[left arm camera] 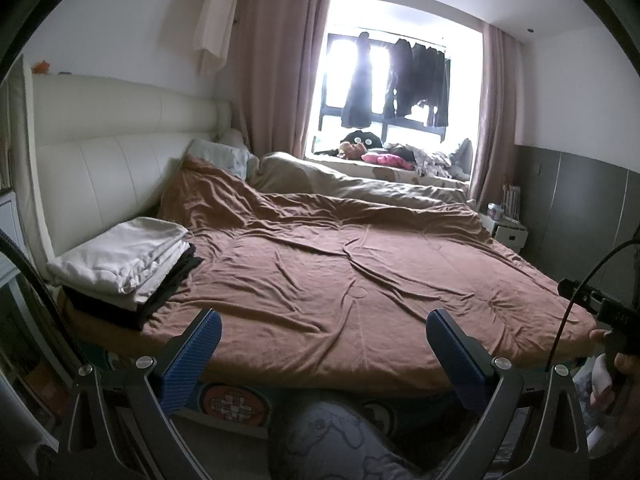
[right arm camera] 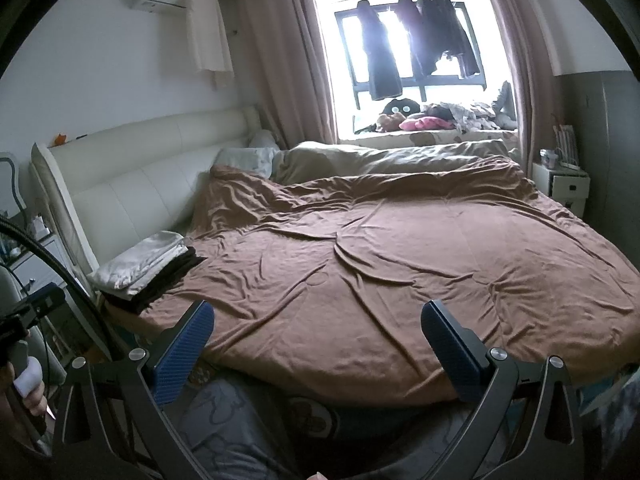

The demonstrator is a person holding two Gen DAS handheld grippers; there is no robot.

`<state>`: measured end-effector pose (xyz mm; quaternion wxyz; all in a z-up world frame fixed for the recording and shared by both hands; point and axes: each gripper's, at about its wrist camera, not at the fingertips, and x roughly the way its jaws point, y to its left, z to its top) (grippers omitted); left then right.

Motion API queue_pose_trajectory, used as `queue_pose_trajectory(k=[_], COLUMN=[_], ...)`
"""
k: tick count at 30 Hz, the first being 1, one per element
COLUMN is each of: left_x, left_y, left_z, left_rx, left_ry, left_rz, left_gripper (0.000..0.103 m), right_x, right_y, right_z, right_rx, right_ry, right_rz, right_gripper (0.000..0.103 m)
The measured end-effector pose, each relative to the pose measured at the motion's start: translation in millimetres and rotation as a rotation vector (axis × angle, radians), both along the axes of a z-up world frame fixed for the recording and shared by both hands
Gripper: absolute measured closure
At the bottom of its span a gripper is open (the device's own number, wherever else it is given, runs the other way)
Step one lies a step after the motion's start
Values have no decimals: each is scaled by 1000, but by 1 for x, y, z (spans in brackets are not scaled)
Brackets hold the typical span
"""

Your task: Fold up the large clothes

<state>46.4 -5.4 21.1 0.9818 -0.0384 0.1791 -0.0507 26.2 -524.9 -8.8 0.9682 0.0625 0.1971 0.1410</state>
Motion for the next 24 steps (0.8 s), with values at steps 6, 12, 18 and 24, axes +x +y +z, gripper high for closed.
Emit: queue_pose_trajectory(k=[6,12,18,24], left_x=[0,0,-1,-2], left_y=[0,0,-3,-7], left_z=[0,0,0,0], left_rx=[2,0,1,0], left_ry=[-1,0,-4,-4], left_rz=[2,2,-2,0], left_gripper=[0,0,0,0], right_x=[-1,0,0,0], right_y=[2,1,1,1], right_z=[-1,-1,-1,0], right_rx=[-5,-5,-5,-6], right_ry=[-2,-1,0,0], right_rz=[2,3,2,2], right_gripper=[0,0,0,0])
